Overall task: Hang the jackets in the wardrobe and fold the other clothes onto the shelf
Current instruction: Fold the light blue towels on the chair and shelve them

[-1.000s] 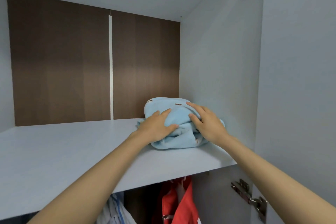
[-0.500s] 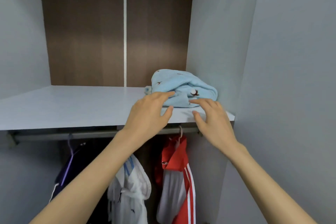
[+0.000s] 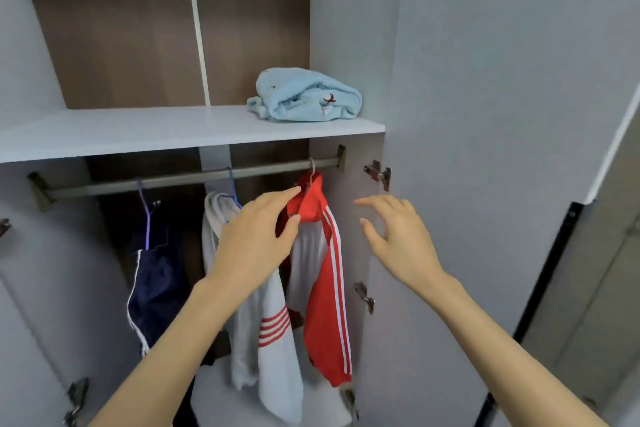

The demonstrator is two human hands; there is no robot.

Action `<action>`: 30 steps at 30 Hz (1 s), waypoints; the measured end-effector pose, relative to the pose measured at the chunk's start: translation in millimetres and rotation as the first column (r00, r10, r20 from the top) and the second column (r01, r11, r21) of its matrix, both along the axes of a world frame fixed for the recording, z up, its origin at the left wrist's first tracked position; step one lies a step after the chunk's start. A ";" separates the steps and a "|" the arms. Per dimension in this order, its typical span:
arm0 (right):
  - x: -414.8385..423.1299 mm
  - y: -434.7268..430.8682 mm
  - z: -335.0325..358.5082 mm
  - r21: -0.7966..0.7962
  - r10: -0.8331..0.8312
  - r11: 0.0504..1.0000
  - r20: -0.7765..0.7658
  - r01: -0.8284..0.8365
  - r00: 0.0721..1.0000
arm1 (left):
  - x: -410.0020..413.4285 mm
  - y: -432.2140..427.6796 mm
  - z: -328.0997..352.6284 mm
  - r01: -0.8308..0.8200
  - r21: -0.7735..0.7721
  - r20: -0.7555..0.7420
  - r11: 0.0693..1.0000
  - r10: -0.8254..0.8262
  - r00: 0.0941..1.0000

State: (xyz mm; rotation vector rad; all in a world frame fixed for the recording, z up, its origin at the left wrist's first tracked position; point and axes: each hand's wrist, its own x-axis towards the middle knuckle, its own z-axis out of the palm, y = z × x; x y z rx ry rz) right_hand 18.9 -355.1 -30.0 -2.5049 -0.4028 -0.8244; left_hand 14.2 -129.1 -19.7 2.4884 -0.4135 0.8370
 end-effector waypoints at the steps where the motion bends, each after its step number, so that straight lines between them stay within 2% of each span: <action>1: -18.8 -3.5 -8.2 -0.008 -0.012 1.000 -0.022 0.012 1.000 | -14.8 -2.7 -6.7 0.021 0.008 -0.023 1.000 -0.021 1.000; 7: -124.1 -50.8 -49.4 0.080 -0.120 0.988 -0.127 0.131 0.985 | -89.1 -45.7 -28.8 0.185 0.064 -0.107 0.981 -0.177 0.978; 14: -242.4 -143.5 -80.4 0.116 -0.300 0.939 -0.180 0.324 0.937 | -157.9 -151.0 -52.9 0.368 0.118 -0.159 0.922 -0.348 0.924; 21: -379.5 -259.7 -121.2 0.168 -0.468 0.835 -0.285 0.524 0.836 | -242.5 -295.9 -90.8 0.596 0.102 -0.290 0.797 -0.549 0.784; 30: -553.9 -358.0 -172.4 0.083 -0.642 0.668 -0.439 0.739 0.629 | -358.5 -451.3 -136.5 0.779 0.089 -0.423 0.621 -0.684 0.594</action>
